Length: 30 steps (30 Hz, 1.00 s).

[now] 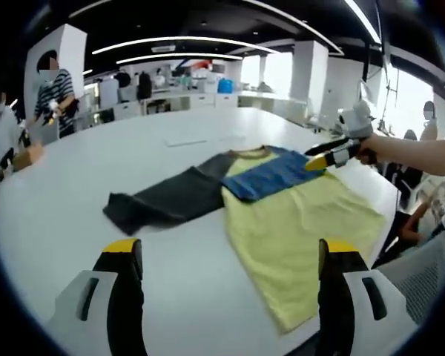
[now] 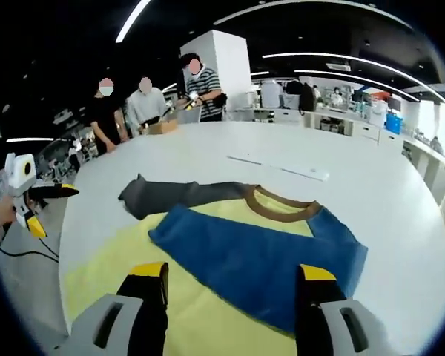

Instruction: Fold the garment on the visible template until the final outline fits inside the template.

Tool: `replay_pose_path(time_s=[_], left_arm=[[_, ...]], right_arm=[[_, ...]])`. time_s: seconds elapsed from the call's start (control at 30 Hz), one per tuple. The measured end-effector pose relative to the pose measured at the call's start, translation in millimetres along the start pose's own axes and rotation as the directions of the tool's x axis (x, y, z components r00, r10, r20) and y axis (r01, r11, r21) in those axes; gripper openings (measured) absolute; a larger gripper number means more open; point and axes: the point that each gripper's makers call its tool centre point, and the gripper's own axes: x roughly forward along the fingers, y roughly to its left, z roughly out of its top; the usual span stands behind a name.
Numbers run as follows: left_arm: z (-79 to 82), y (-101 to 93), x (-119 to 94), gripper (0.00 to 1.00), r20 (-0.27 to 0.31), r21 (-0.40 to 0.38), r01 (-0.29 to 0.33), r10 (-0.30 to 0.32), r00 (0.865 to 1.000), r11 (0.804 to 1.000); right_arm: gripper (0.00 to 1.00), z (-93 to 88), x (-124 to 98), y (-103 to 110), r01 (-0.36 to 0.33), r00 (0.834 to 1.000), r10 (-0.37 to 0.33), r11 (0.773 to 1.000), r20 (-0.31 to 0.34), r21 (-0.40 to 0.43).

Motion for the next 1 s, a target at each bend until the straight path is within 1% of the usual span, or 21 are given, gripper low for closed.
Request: replay_pose_path(time_s=[0.13, 0.23, 0.27, 0.33, 0.4, 0.53, 0.6, 0.73, 0.8, 0.87, 1.0], left_arm=[[5.4, -3.7, 11.7, 0.93, 0.004, 0.001, 0.012, -0.012, 1.000, 1.000], [10.5, -5.7, 20.0, 0.90, 0.019, -0.019, 0.025, -0.025, 1.000, 1.000], [11.5, -5.9, 22.8, 0.89, 0.021, -0.024, 0.029, -0.029, 0.999, 0.999], [12.5, -4.6, 29.7, 0.86, 0.017, -0.023, 0.026, -0.025, 1.000, 0.999], [11.4, -1.1, 36.3, 0.84, -0.003, -0.013, 0.010, -0.011, 1.000, 1.000], [13.6, 5.6, 45.9, 0.82, -0.003, -0.021, -0.014, 0.014, 1.000, 1.000], [12.6, 8.9, 52.7, 0.80, -0.013, 0.004, -0.027, 0.027, 1.000, 1.000], [11.1, 11.1, 66.8, 0.75, -0.021, 0.010, -0.030, 0.031, 0.999, 0.999], [10.1, 13.6, 74.7, 0.70, -0.018, 0.024, -0.031, 0.032, 0.999, 0.999], [11.1, 9.9, 81.0, 0.65, -0.016, 0.031, -0.031, 0.031, 0.999, 0.999], [10.1, 8.7, 96.1, 0.55, -0.012, 0.033, -0.024, 0.025, 1.000, 0.999]], right_arm=[[0.65, -7.6, -12.1, -15.2, 0.028, 1.000, -0.028, 1.000, -0.005, 0.013], [0.63, -12.2, -19.1, -25.0, 0.046, 0.999, -0.046, 0.998, -0.003, 0.052], [0.62, -13.2, -21.8, -30.9, 0.062, 0.998, -0.062, 0.996, 0.003, 0.063], [0.60, -14.8, -24.4, -35.7, 0.069, 0.998, -0.069, 0.995, 0.004, 0.072], [0.57, -16.6, -27.5, -40.0, 0.075, 0.997, -0.076, 0.994, 0.005, 0.080], [0.49, -24.0, -32.4, -47.6, 0.088, 0.996, -0.089, 0.994, 0.000, 0.067], [0.43, -29.6, -34.0, -51.4, 0.097, 0.995, -0.096, 0.993, -0.011, 0.063], [0.39, -38.9, -36.1, -57.7, 0.112, 0.993, -0.111, 0.992, -0.028, 0.052], [0.35, -43.4, -37.0, -61.5, 0.124, 0.992, -0.122, 0.991, -0.038, 0.045], [0.31, -46.5, -37.6, -64.1, 0.133, 0.990, -0.131, 0.991, -0.042, 0.033], [0.22, -51.1, -36.8, -68.5, 0.145, 0.988, -0.145, 0.989, -0.048, 0.000]])
